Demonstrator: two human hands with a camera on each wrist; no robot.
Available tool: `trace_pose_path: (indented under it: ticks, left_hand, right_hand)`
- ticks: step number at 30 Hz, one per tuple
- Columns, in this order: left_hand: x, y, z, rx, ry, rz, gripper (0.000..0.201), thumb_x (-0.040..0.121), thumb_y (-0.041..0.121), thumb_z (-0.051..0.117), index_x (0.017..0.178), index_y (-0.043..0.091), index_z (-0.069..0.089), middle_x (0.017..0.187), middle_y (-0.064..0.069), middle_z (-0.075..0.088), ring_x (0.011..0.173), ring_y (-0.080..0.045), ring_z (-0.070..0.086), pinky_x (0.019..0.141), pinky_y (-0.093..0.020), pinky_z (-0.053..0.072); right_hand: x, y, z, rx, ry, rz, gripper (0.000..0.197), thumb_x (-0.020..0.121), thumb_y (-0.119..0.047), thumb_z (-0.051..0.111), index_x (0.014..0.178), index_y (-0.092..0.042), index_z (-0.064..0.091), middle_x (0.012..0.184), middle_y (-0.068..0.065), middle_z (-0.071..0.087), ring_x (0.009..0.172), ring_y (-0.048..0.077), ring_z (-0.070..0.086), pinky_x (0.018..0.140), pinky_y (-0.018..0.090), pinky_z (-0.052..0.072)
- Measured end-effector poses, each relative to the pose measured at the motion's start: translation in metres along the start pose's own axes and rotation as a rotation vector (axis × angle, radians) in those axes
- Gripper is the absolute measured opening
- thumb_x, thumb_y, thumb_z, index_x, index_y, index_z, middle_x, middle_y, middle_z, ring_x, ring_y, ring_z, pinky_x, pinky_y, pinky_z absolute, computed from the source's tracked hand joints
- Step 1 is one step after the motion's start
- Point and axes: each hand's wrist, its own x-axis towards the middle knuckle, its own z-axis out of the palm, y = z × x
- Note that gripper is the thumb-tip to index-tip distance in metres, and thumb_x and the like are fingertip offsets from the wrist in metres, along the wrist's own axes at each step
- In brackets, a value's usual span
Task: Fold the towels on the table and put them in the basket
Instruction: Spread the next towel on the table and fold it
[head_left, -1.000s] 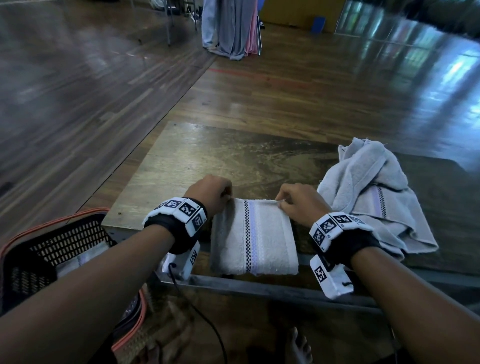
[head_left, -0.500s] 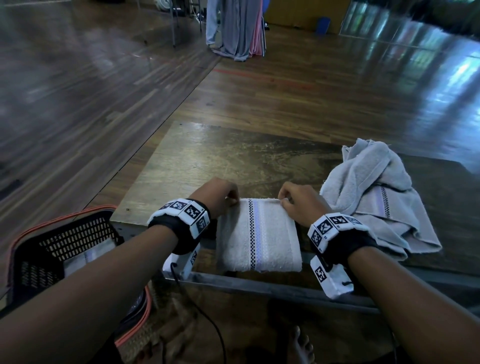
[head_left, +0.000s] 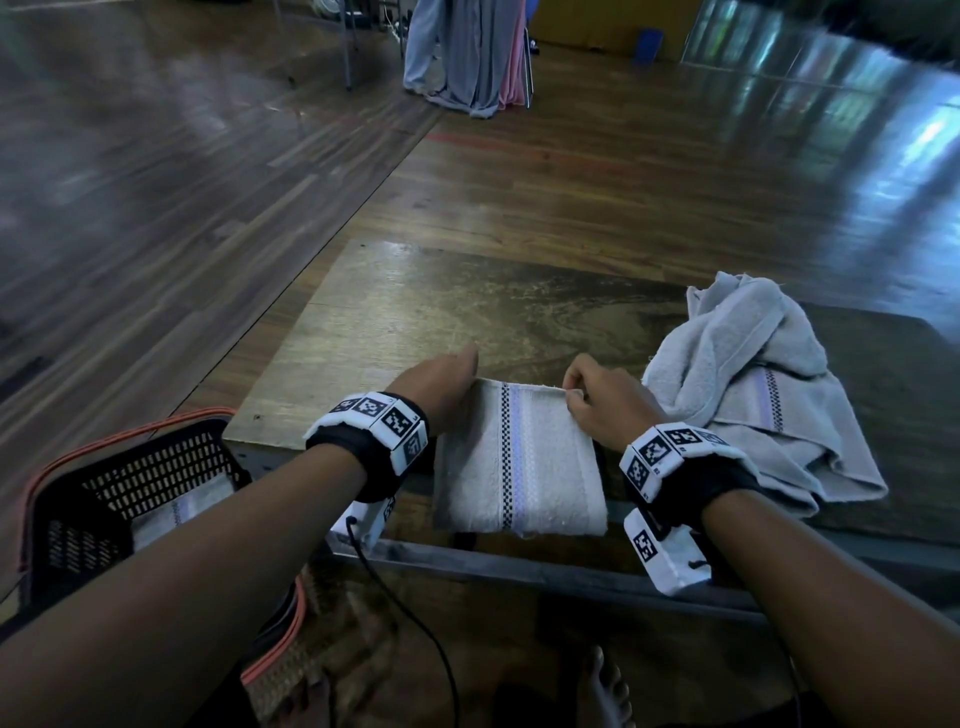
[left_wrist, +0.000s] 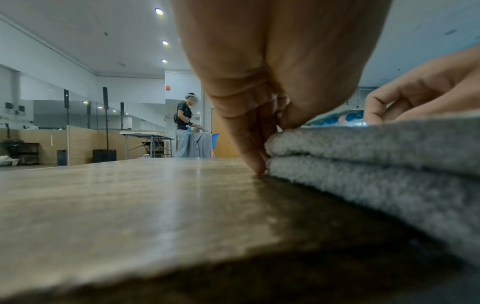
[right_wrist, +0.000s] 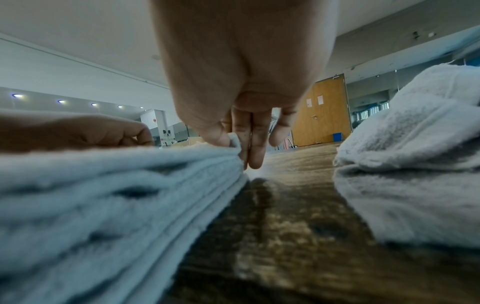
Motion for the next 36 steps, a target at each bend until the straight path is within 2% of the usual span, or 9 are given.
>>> trace_pose_path:
  ticks: [5, 9, 12, 18, 26, 29, 32, 34, 36]
  left_hand:
    - [-0.009, 0.005, 0.004, 0.167, 0.059, -0.054, 0.017, 0.087, 0.008, 0.045, 0.101, 0.014, 0.039, 0.104, -0.010, 0.059, 0.084, -0.029, 0.056, 0.066, -0.037, 0.042]
    - [-0.025, 0.017, 0.006, 0.320, 0.183, 0.121, 0.025, 0.090, 0.014, 0.041, 0.115, 0.014, 0.047, 0.120, -0.007, 0.055, 0.108, -0.026, 0.053, 0.090, -0.036, 0.036]
    - [-0.038, 0.039, 0.019, 0.236, 0.066, 0.125, 0.034, 0.096, 0.027, 0.035, 0.125, 0.014, 0.045, 0.131, -0.009, 0.051, 0.121, -0.026, 0.048, 0.098, -0.036, 0.031]
    - [-0.036, 0.046, 0.039, 0.126, -0.057, -0.056, 0.059, 0.098, 0.040, 0.014, 0.148, 0.008, 0.008, 0.157, -0.011, 0.008, 0.146, -0.021, 0.005, 0.118, -0.044, 0.003]
    - [-0.024, 0.006, 0.034, 0.082, -0.065, -0.237, 0.062, 0.095, 0.050, 0.009, 0.148, 0.019, 0.004, 0.158, -0.009, -0.001, 0.146, -0.023, -0.004, 0.113, -0.057, -0.011]
    - [-0.032, -0.008, 0.017, 0.195, 0.008, -0.266, 0.062, 0.095, 0.050, 0.016, 0.142, 0.011, 0.027, 0.154, -0.013, 0.020, 0.144, -0.027, 0.013, 0.112, -0.056, -0.009]
    - [-0.035, -0.012, 0.000, 0.169, 0.150, -0.275, 0.047, 0.093, 0.049, 0.028, 0.107, 0.014, 0.057, 0.120, -0.009, 0.059, 0.109, -0.027, 0.054, 0.106, -0.049, 0.025]
    - [-0.036, -0.010, -0.011, 0.044, 0.039, -0.335, 0.047, 0.092, 0.053, 0.031, 0.080, 0.014, 0.056, 0.102, -0.012, 0.066, 0.082, -0.027, 0.057, 0.084, -0.040, 0.040]
    - [-0.034, -0.007, -0.012, -0.098, -0.175, -0.355, 0.059, 0.089, 0.059, 0.036, 0.090, 0.006, 0.063, 0.102, -0.016, 0.066, 0.086, -0.031, 0.061, 0.078, -0.038, 0.046]
  right_hand:
    - [-0.006, -0.007, 0.007, -0.233, 0.117, -0.098, 0.010, 0.090, -0.016, 0.047, 0.098, -0.015, 0.053, 0.096, 0.006, 0.058, 0.090, 0.027, 0.055, 0.072, 0.036, 0.040]
    - [-0.021, -0.021, 0.015, -0.499, 0.157, -0.178, 0.024, 0.092, -0.023, 0.042, 0.103, -0.013, 0.061, 0.114, 0.007, 0.050, 0.105, 0.025, 0.043, 0.086, 0.039, 0.037]
    - [-0.033, -0.025, 0.022, -0.438, 0.098, -0.104, 0.039, 0.096, -0.034, 0.030, 0.110, -0.013, 0.058, 0.118, 0.004, 0.051, 0.109, 0.025, 0.043, 0.089, 0.041, 0.033]
    - [-0.034, -0.021, 0.044, -0.143, -0.058, 0.089, 0.056, 0.097, -0.047, 0.021, 0.147, -0.021, 0.020, 0.158, -0.001, 0.014, 0.144, 0.018, 0.015, 0.112, 0.043, 0.017]
    - [-0.027, 0.007, 0.036, -0.292, -0.076, 0.269, 0.078, 0.085, -0.072, 0.009, 0.147, -0.028, -0.012, 0.155, 0.010, -0.024, 0.144, 0.027, -0.015, 0.114, 0.051, -0.004]
    - [-0.031, 0.014, 0.012, -0.409, 0.050, 0.325, 0.078, 0.087, -0.067, 0.025, 0.148, -0.023, 0.003, 0.156, 0.016, -0.008, 0.144, 0.032, -0.004, 0.114, 0.053, 0.003]
    - [-0.027, 0.011, -0.009, -0.377, 0.069, 0.335, 0.061, 0.088, -0.061, 0.030, 0.130, -0.018, 0.045, 0.142, 0.013, 0.036, 0.132, 0.031, 0.029, 0.107, 0.051, 0.018]
    - [-0.023, 0.009, -0.015, -0.221, -0.125, 0.374, 0.065, 0.087, -0.066, 0.028, 0.111, -0.015, 0.060, 0.120, 0.008, 0.058, 0.115, 0.029, 0.050, 0.102, 0.048, 0.029]
    - [-0.023, 0.005, -0.012, -0.107, -0.327, 0.351, 0.065, 0.080, -0.073, 0.038, 0.087, -0.014, 0.062, 0.088, 0.004, 0.061, 0.087, 0.023, 0.060, 0.081, 0.037, 0.044]
